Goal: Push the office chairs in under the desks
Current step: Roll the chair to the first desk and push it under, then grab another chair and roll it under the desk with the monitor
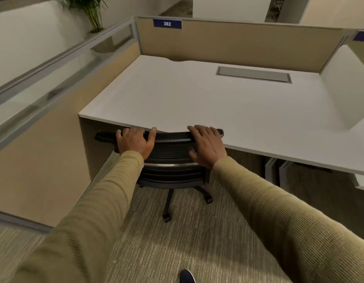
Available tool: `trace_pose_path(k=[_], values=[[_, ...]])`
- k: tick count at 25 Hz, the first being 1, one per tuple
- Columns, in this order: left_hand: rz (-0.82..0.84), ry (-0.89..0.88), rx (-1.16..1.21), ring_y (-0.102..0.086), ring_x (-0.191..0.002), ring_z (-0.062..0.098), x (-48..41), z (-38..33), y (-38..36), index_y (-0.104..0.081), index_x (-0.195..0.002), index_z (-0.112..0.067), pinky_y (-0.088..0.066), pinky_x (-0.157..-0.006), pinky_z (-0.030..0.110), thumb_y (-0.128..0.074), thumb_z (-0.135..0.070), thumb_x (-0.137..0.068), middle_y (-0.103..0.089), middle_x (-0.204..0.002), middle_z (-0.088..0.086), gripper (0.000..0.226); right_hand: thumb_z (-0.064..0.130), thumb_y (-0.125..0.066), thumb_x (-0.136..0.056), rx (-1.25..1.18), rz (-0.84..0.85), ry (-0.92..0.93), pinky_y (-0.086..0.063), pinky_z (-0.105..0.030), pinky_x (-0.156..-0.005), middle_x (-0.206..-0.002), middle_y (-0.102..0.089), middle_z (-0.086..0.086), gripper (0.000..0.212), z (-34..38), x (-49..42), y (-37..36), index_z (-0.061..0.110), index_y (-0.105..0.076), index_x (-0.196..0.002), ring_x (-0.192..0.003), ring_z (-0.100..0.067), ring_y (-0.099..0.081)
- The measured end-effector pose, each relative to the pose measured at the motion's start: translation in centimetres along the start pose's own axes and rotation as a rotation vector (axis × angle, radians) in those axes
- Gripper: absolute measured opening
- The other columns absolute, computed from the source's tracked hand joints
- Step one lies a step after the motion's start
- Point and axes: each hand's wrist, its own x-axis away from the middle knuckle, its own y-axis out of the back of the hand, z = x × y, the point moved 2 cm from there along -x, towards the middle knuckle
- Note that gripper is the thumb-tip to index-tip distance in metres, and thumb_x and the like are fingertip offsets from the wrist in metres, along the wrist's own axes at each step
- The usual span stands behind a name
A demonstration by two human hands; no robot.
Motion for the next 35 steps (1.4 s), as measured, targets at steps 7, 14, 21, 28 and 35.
trace_pose_path(k=[7, 14, 21, 28, 35], values=[[-0.071, -0.131, 0.121, 0.005, -0.154, 0.030, 10.8, -2.9, -2.4, -0.008, -0.161, -0.017, 0.012, -0.121, 0.047, -0.021, -0.068, -0.093, 0.002, -0.168, 0.014, 0.086, 0.049, -0.055, -0.090, -0.078, 0.004, -0.187, -0.002, -0.054, -0.122, -0.167, -0.001, -0.011, 0.090, -2.7, 13.1, -0.5, 0.024, -0.002, -0.159, -0.153, -0.031, 0.001], [0.237, -0.263, 0.064, 0.006, -0.154, 0.029, 31.5, -10.0, -7.4, -0.011, -0.161, -0.017, 0.005, -0.122, 0.054, -0.020, -0.070, -0.091, 0.003, -0.168, 0.012, 0.088, 0.057, -0.045, -0.095, -0.063, 0.182, -0.387, -0.004, -0.054, -0.122, -0.167, 0.001, -0.011, 0.084, -4.6, 34.7, -1.9, 0.023, -0.002, -0.159, -0.153, -0.030, 0.002], [0.357, -0.470, 0.011, 0.015, -0.153, 0.025, 45.9, -18.0, -6.1, -0.001, -0.160, -0.021, 0.013, -0.121, 0.051, -0.022, -0.067, -0.095, 0.013, -0.168, 0.009, 0.083, 0.056, -0.041, -0.097, -0.061, 0.253, -0.519, -0.003, -0.052, -0.123, -0.167, -0.002, -0.012, 0.081, -3.5, 50.5, -0.6, 0.020, -0.001, -0.159, -0.153, -0.030, 0.001], [0.414, -0.610, -0.053, 0.019, -0.152, 0.025, 56.0, -19.3, -4.1, 0.007, -0.160, -0.021, 0.013, -0.121, 0.053, -0.014, -0.068, -0.095, 0.017, -0.167, 0.008, 0.083, 0.055, -0.040, -0.098, -0.094, 0.217, -0.630, -0.002, -0.052, -0.123, -0.166, -0.005, -0.012, 0.080, -0.1, 61.7, 1.0, 0.019, -0.002, -0.159, -0.153, -0.030, 0.000], [0.444, -0.715, -0.071, 0.017, -0.153, 0.026, 68.4, -16.1, -3.3, 0.007, -0.160, -0.019, 0.012, -0.121, 0.053, -0.008, -0.072, -0.091, 0.015, -0.167, 0.009, 0.087, 0.056, -0.041, -0.097, -0.102, 0.199, -0.734, -0.004, -0.053, -0.123, -0.166, -0.007, -0.012, 0.081, 7.9, 74.6, 1.9, 0.018, -0.003, -0.158, -0.153, -0.030, -0.002]])
